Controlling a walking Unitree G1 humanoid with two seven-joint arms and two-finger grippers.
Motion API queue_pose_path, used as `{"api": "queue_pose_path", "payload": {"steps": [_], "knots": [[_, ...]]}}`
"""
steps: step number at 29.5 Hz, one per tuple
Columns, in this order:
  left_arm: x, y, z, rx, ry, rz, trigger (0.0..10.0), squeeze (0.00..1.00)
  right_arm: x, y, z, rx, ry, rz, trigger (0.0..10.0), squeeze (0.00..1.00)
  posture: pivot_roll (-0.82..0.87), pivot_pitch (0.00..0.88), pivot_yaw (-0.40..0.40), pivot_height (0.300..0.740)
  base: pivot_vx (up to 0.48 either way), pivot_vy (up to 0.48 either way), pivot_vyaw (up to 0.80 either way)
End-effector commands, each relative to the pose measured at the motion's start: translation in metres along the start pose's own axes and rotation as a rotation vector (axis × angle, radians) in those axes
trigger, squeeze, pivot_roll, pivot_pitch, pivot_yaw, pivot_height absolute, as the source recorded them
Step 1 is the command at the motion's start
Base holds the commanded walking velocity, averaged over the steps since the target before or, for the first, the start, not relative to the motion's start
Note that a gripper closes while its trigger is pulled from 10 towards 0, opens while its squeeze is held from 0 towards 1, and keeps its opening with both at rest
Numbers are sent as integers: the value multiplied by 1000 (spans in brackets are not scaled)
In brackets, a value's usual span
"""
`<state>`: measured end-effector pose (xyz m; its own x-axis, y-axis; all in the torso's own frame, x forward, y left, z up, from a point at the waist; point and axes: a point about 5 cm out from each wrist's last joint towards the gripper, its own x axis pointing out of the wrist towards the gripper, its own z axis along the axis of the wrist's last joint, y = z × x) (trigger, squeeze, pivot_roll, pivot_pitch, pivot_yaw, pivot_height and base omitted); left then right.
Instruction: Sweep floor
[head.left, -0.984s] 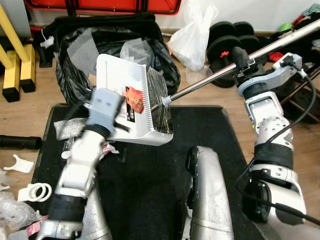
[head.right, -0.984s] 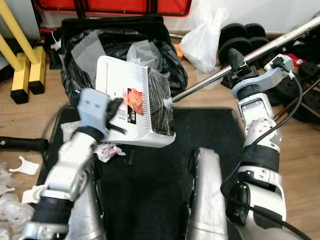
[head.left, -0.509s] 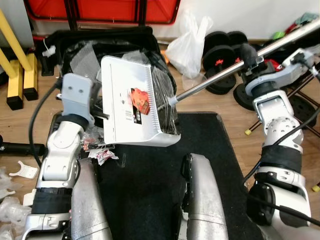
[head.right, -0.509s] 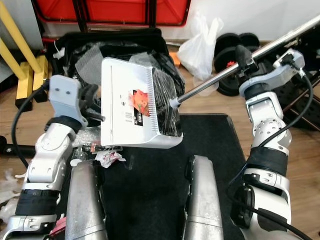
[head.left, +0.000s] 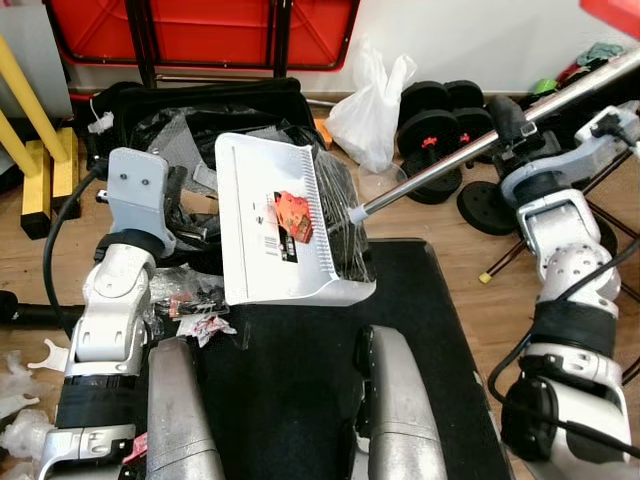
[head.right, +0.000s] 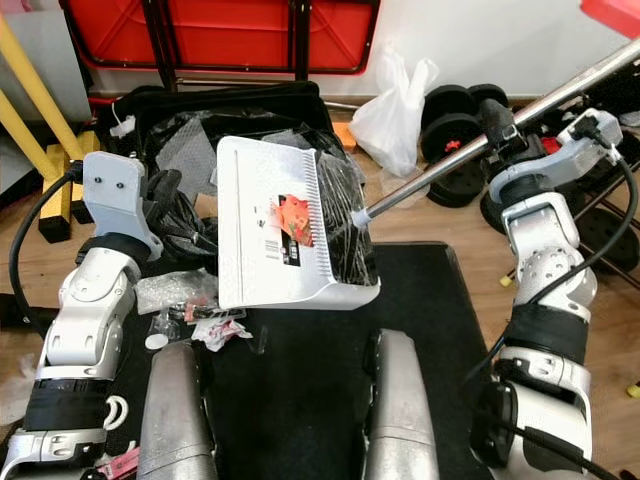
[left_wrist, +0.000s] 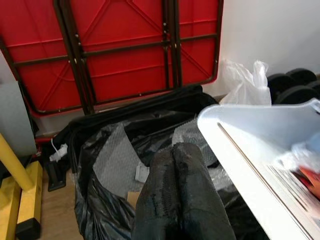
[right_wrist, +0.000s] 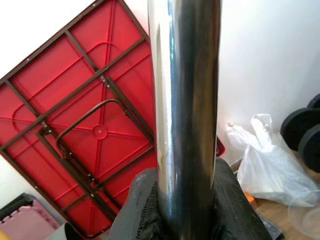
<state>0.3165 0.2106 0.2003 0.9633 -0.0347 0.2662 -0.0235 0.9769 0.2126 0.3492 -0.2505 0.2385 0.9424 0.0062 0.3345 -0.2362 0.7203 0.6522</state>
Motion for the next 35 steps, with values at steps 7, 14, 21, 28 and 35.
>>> {"api": "queue_pose_path", "payload": {"steps": [7, 14, 21, 28, 35], "knots": [[-3, -23, -22, -97, 122, -15, 10000, 0, -5, 7, 11, 3, -59, 30, 10000, 0, -150, 74, -163, 552, 0, 0, 0], [-6, -42, -35, -160, 199, -39, 10000, 0, -7, 5, 8, 1, -51, 21, 10000, 0, -150, 71, -162, 572, -69, 0, 0], [-5, -42, -32, -168, 169, -37, 10000, 0, -9, 4, 7, 1, -48, 15, 10000, 0, -148, 68, -160, 587, -411, 0, 0], [-5, -41, -32, -158, 167, -31, 10000, 0, -10, 4, 5, -2, -41, 11, 10000, 0, -147, 67, -160, 602, 0, 0, 0], [-6, -41, -33, -154, 175, -34, 10000, 0, -12, 3, 1, -5, -30, 6, 10000, 0, -148, 66, -161, 637, 0, 0, 0]]}}
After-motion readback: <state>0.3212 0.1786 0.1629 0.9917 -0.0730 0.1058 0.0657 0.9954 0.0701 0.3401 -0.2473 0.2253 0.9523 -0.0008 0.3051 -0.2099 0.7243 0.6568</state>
